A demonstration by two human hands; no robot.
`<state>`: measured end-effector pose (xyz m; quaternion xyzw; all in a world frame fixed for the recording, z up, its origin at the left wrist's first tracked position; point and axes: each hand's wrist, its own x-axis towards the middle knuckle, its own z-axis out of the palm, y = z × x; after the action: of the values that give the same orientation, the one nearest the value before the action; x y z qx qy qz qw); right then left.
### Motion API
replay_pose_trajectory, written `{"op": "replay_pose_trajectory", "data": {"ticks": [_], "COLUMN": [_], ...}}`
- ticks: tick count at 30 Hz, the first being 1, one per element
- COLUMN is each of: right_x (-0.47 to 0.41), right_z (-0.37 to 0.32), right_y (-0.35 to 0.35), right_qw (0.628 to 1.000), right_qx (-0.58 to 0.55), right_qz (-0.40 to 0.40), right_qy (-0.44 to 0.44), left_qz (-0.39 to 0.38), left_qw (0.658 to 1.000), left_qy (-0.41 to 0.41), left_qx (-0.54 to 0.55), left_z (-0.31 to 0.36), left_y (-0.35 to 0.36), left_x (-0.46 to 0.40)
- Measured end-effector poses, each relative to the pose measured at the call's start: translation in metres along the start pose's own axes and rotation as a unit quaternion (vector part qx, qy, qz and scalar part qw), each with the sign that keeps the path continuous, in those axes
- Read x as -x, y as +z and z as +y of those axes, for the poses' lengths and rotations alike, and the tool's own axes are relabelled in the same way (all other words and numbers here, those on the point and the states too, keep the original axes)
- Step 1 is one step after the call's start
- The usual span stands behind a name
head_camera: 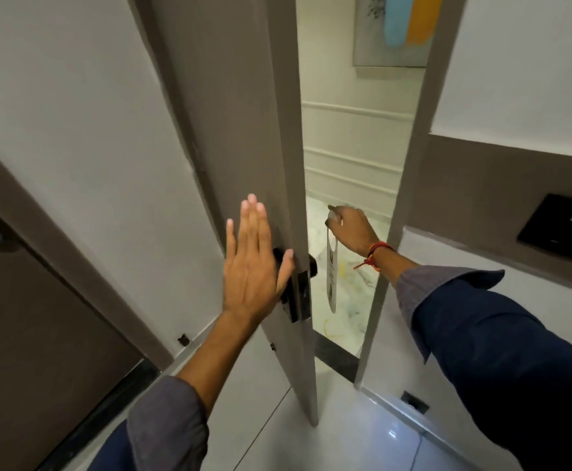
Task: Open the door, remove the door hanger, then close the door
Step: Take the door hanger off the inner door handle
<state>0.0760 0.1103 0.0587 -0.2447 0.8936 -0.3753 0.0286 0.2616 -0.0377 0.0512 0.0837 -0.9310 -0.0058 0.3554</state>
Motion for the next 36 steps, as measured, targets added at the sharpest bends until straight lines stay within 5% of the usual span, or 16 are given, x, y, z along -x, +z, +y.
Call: {"op": "replay_pose_trajectory", "data": {"ticks": [4,6,11,16,19,24,30,36], "right_x": [0.012,0.021,0.065,0.123,0.171,0.283,0.464,0.664], "right_z": [0.023,0.031,0.053,0.105,0.147,0.262,0.398,0.497], "right_y": [-0.029,-0.047,-0.096,-0.141,-0.168,-0.212,-0.270,-0.325], "right_qw": [0.990,0.980,0.937,0.903,0.921,0.924,0.895,0.840], "right_qx": [-0.097,-0.133,-0.266,-0.321,-0.280,-0.267,-0.278,-0.326], "right_qz": [0.097,0.136,0.196,0.230,0.215,0.181,0.123,0.182], "right_qy": [0.020,0.052,0.115,0.166,0.165,0.205,0.325,0.393], "left_qz": [0.110,0.041,-0.240,-0.228,-0.255,-0.402,-0.491,-0.584], "left_qw": [0.969,0.958,0.941,0.915,0.851,0.687,0.615,0.587], "left_qy": [0.159,0.187,0.076,0.102,0.045,-0.030,-0.023,0.097], "left_qx": [0.154,0.215,0.225,0.316,0.457,0.605,0.616,0.552], "left_z": [0.050,0.086,0.147,0.211,0.253,0.355,0.537,0.720], "left_y": [0.001,0.015,0.060,0.091,0.106,0.121,0.116,0.108], "left_x": [-0.002,0.010,0.024,0.039,0.053,0.093,0.167,0.274]}}
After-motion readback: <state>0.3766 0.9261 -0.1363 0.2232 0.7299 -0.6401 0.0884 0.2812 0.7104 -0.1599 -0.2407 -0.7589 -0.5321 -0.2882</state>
